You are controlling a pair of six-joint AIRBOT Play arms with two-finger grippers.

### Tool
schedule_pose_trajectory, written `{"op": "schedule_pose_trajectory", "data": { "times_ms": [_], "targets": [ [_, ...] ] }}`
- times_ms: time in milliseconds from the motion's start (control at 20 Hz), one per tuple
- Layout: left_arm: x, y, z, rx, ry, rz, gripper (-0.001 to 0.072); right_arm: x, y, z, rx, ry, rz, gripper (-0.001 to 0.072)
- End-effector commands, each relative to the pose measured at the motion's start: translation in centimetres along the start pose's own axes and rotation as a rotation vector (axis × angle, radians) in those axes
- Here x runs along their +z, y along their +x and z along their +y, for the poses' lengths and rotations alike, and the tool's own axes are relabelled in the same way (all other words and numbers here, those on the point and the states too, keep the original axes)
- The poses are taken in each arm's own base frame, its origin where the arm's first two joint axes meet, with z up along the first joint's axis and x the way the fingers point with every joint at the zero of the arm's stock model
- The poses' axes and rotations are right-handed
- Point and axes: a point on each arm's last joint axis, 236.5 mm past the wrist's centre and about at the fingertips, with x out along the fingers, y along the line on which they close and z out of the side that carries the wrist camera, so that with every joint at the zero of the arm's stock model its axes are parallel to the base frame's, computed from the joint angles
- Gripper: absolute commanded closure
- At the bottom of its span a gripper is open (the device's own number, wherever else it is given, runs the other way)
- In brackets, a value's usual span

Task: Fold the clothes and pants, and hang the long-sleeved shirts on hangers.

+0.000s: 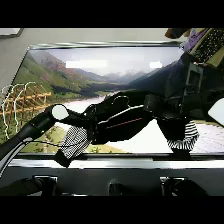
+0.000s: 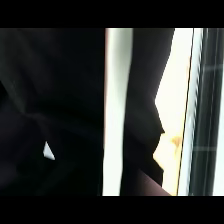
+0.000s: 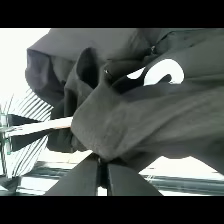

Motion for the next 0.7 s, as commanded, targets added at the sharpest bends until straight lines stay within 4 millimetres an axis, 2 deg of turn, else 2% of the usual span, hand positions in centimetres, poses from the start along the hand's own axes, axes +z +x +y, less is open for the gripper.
{"op": "schedule_pose_trajectory", "data": {
  "times_ms": [0,100,300,450,650],
  "targets": [
    [-2.8,-0.9,0.0,-0.007,-0.02,0.151,0.0677,0.4,-0.8,-0.7,-0.032,-0.009,-0.015,0.0679],
    [-2.8,-1.8,0.5,0.011,-0.031,0.184,0.0677,0.2,-0.8,-0.8,-0.037,-0.008,-0.007,0.0679],
    [0.7,-2.9,1.0,0.045,0.024,0.133,0.0677,0.8,-0.7,-0.3,-0.019,-0.008,-0.031,0.0679],
    [2.3,-2.7,0.1,0.04,0.071,0.117,0.0678,1.2,0.3,0.9,0.021,-0.003,-0.027,0.0679],
    [2.5,-2.6,-0.2,0.037,0.038,0.117,0.0677,1.1,1.5,3.4,0.113,-0.009,0.007,0.0679]
  ]
}}
